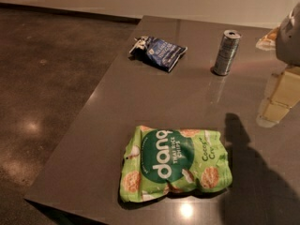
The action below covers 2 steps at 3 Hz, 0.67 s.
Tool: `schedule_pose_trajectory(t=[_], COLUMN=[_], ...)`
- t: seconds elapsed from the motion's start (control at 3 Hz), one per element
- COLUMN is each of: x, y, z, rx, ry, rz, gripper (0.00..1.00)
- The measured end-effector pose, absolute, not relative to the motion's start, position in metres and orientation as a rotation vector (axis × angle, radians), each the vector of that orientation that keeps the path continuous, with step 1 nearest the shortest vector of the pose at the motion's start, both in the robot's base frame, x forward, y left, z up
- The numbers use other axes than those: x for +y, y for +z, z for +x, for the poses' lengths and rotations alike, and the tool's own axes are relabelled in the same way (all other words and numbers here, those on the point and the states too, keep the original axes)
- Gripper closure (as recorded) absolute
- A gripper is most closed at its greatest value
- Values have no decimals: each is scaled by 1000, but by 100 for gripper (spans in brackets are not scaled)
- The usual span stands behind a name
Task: Move green rice chip bag near redbull can
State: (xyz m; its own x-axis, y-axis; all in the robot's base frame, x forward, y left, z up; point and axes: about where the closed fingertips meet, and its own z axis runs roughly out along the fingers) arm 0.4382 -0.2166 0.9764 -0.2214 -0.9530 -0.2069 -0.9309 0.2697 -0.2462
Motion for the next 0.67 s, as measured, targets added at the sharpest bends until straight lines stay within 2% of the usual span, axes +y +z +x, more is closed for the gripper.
schedule_pose_trajectory(t=[0.67], x=[-213], y=[979], z=[440], rx=[2206], ry=[-101], rz=[-1749], gripper=[0])
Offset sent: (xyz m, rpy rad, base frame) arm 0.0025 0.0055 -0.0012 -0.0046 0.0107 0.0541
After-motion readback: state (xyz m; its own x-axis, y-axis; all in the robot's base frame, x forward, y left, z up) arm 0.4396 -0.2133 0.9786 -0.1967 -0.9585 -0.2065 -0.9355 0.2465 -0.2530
